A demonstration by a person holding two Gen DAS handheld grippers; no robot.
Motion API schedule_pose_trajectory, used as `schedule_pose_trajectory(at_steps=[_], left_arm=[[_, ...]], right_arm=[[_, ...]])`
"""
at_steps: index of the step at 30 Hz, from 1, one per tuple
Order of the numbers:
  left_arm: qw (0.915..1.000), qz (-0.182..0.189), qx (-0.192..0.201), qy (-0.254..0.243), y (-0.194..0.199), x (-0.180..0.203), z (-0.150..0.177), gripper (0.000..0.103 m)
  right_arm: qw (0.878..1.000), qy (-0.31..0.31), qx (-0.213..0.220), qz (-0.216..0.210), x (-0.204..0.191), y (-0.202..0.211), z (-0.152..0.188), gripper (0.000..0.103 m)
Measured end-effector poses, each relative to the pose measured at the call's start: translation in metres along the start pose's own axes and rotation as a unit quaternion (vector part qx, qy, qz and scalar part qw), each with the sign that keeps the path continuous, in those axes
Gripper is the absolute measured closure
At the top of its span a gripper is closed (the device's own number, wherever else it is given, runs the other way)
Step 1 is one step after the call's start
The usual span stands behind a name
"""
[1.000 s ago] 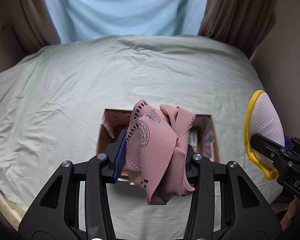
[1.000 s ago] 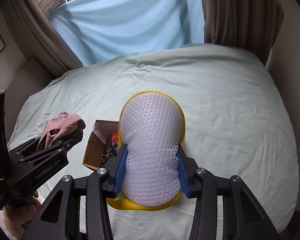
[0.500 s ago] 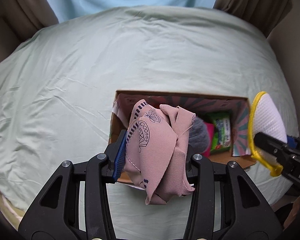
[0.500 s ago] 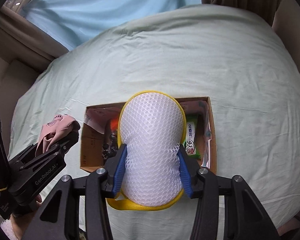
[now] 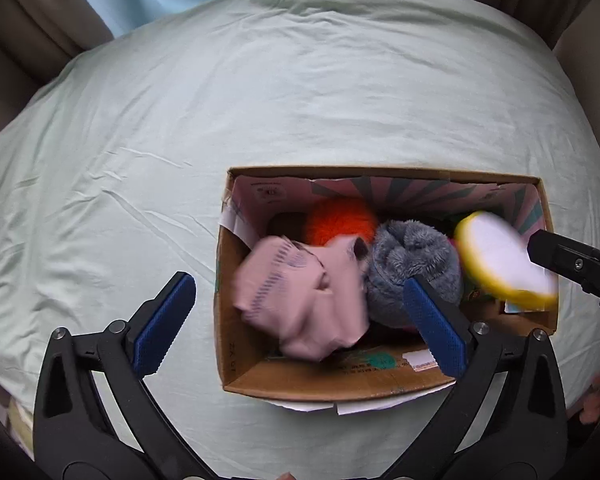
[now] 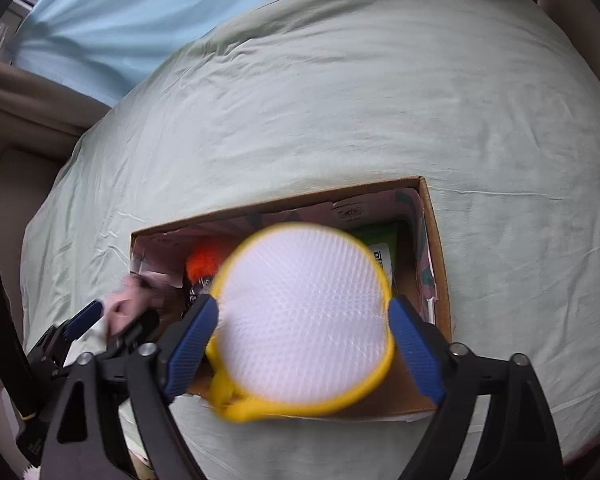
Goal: Organize soft objects
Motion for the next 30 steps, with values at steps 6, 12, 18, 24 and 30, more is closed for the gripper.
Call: schedule_pose_trajectory(at_steps=[6,12,18,24,30], left_arm=[[0.9999,-0.007,-0.014,0.005,0.004,-0.009,0.008,0.000],[0.9998,-0.007,-0.009,0.017,0.017,-0.016,0.015,0.000],[0.9996,-0.006,0.016,0.023,0.042,-0.017,0.013,0.000],[0.9986,0.001,0.048,0.023,0.082,-0.010,0.008,0.000],[0.9961,0.016,0.071,0.050,0.141,-0.012,0.001,0.000]], right_arm=[[1.000,0.010,-0.004,0.003,0.002,0.001,-0.004,0.007],[1.000,0.001,0.005,0.008,0.005,0.009,-0.002,0.007],[1.000,0.005,0.024,0.018,0.002,0.031,0.001,0.007],[0.999,0.013,0.040,0.013,-0.003,0.061,0.006,0.007],[0.996,0.038,0.084,0.004,-0.017,0.120,0.011,0.007]])
Point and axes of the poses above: each gripper's, at about its wrist camera, not at the fingertips, and y roughly against the way its jaws point, x to its right, z to its underside, the point moved 2 cm from there along -y, roughly the way its jaws point, and after that the axes turned 13 degrees about x, right-handed, at the moved point
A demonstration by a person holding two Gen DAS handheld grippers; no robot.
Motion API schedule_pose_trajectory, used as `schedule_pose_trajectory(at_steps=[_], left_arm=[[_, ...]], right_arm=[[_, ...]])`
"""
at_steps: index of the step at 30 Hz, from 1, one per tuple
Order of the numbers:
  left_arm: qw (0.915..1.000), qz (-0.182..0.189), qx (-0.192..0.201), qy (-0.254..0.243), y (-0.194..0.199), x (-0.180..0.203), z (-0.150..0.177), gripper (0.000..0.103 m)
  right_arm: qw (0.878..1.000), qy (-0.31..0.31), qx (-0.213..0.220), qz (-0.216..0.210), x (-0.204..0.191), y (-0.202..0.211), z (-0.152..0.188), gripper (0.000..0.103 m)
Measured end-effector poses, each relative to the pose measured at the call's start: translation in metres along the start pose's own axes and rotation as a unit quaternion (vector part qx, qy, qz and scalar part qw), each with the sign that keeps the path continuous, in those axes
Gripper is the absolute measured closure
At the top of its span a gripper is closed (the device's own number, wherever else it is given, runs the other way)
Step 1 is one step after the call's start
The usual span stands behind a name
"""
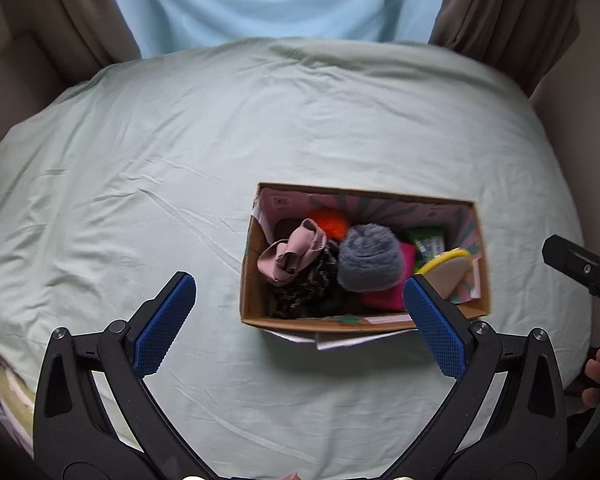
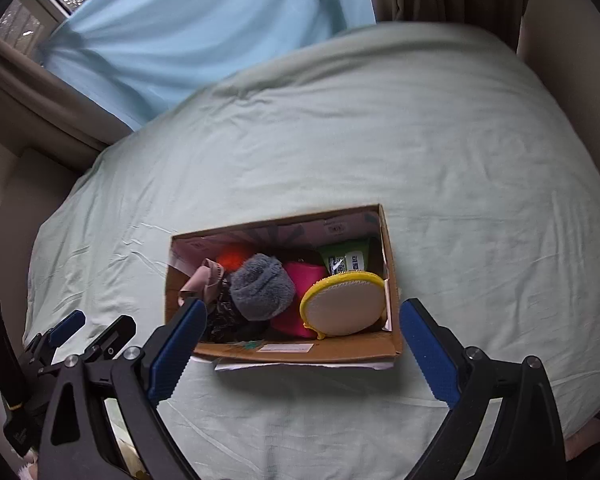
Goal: Organize soft objects
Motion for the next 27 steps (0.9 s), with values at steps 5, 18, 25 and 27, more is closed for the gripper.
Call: schedule_pose_trajectory(at_steps=[5,18,25,27], left_arm=[[0.9985,0.015,0.053,-0.003,0.064,0.009,-0.025,0.000],[0.9745,0.033,0.222,-0.008,0.223,0.058,-0.072,0.000],[0.9640,0.021,0.265,-0.013,0.257,0.073,-0.066,0.000],[0.9616,0.017,0.273,-0.016,0.261,0.077,-0.063,0.000]], right_arm=[[0.998,0.045,0.048,-0.002,-0.015,0.063,-0.016,0.007],[0.966,0.119,0.225,0.040,-0.022,0.236,-0.057,0.007],[0.953,0.130,0.266,0.060,-0.012,0.273,-0.053,0.007],[0.952,0.130,0.272,0.058,-0.008,0.279,-0.048,0.007]])
Point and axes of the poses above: each gripper's, at about its wrist camera, not at the fingertips, and y roughly against the way its jaws point, x to its right, z to its underside, the point moved 2 cm from there along -y, roughly the way its jaws point, and after that the axes turned 13 degrees about x, right-handed, at the moved point
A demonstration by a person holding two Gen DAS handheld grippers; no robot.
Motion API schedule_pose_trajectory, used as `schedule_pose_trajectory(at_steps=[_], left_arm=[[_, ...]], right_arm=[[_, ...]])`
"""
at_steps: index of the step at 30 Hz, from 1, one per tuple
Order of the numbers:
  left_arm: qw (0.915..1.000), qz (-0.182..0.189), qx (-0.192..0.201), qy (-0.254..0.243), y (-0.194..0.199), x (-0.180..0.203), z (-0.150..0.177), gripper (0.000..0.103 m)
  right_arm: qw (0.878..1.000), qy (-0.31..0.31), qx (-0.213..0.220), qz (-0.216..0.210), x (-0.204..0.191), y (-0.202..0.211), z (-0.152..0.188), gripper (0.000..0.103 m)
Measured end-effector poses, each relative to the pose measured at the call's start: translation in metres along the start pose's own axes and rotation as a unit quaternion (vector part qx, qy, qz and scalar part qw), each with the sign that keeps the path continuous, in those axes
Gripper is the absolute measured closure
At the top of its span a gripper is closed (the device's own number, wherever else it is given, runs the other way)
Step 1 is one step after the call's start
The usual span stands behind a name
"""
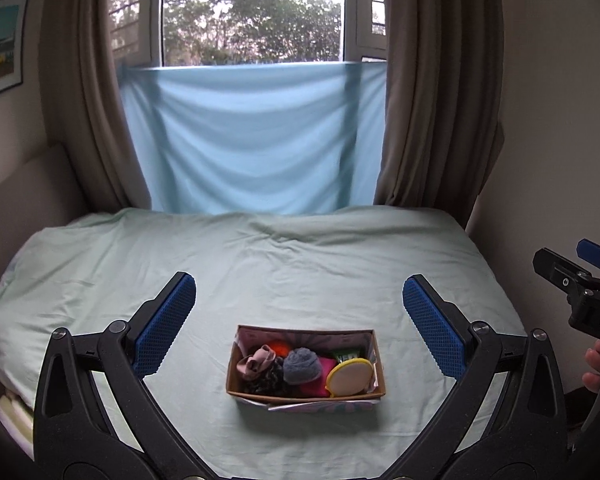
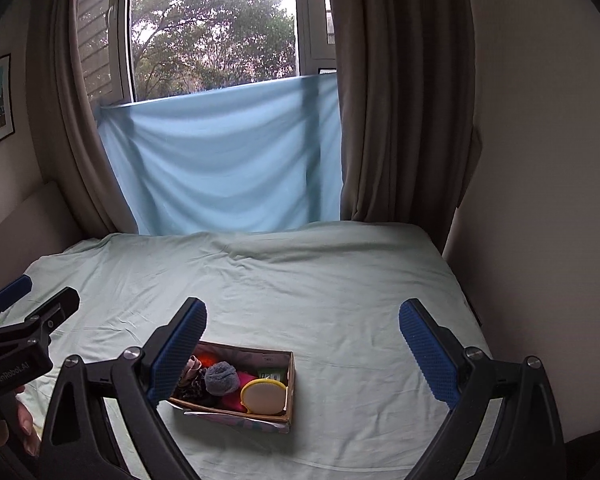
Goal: Organize soft objects
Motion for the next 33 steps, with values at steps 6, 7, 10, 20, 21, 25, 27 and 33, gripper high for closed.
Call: schedule_pose_trajectory(at_steps=[6,7,10,20,21,25,27,33], left_arm=[[1.0000,-0.001,0.009,0.001,0.009,0.006,0.000,0.000],[0.9999,-0.001,0.010,0.001,0.010,0.007,0.001,0.000],[0.9999,-0.001,0.013,-0.001,0.012,0.010,0.002,0.000],[0.9999,0.005,0.013,-0.004,0.015,0.017,0.004,0.000],[0.9999,0.005,0.013,-0.005,0.015,0.018,0.004,0.000],[0.9998,0.003,0.016,-0.010,0.016,0.020,0.005,0.000],[0.9998,0.002,0.016,-0.012,0.016,0.021,0.005,0.000],[0.9998,0.001,0.013,-0.013,0.016,0.023,0.005,0.000]], right_arm=[[1.000,-0.006,0.008,0.000,0.006,0.006,0.005,0.007],[1.000,-0.007,0.008,0.001,0.008,0.007,0.005,0.007],[1.000,-0.009,0.012,0.006,0.013,0.010,0.003,0.007],[1.000,-0.008,0.014,0.011,0.019,0.011,0.003,0.007],[1.000,-0.008,0.013,0.012,0.020,0.012,0.003,0.007],[1.000,-0.006,0.013,0.013,0.023,0.012,0.003,0.007],[1.000,-0.003,0.013,0.014,0.023,0.011,0.003,0.007],[1.000,0.003,0.015,0.010,0.020,0.009,0.002,0.007]])
Point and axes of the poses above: each gripper's, at about its wrist camera, not at the fingertips, and y roughly against the way its jaws point, x to its right, z to its underside, the point moved 2 cm from there along -y, roughly the way its jaws point, and after that the axes turned 13 degrees about x, right-handed, at the moved point
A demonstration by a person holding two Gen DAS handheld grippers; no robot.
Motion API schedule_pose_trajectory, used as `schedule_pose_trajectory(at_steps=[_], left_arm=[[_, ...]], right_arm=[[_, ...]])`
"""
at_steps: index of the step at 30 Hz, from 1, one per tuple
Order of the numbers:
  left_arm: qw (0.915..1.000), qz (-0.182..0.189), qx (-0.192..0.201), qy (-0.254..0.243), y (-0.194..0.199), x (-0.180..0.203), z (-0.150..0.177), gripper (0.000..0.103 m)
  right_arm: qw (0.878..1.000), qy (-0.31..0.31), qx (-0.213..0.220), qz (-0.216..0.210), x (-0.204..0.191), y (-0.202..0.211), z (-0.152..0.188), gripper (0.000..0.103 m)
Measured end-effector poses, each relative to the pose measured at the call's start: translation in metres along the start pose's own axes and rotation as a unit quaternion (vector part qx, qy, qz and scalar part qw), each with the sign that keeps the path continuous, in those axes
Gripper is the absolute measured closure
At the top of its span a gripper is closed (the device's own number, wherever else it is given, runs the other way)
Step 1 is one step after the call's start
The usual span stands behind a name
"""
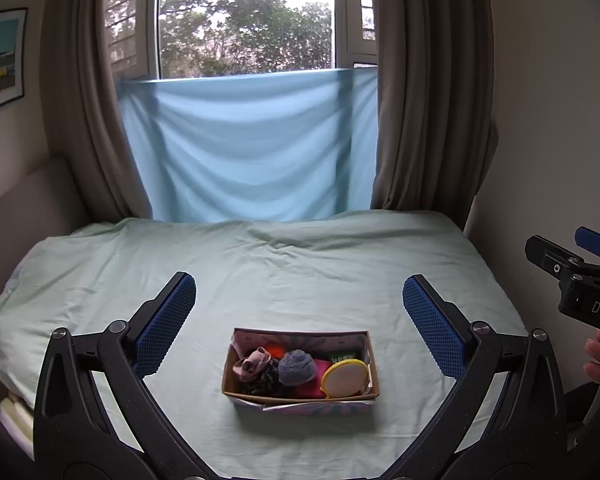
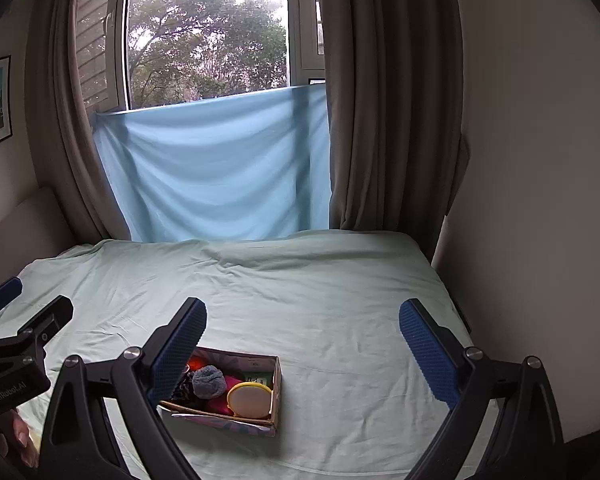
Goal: Organize soft objects
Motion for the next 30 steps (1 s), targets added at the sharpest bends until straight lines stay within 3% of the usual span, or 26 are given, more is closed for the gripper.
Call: schedule_pose_trajectory(at_steps=[30], left_arm=[[0.9998,-0.012,0.011,-0.009,-0.008,0.005,-0.002,0.000]], right_arm=[[1.000,0.001,0.007,-0.010,0.001,-0.016,-0.007,0.007]])
Point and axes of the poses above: each gripper's, at about its wrist camera, not at the fingertips, and y roughly against the way its jaws point, x to its right, z to its underside, the point moved 2 cm from there along -y, roughly the way its jaws point, and after that the axes turned 13 degrees about x, right-handed, at the moved point
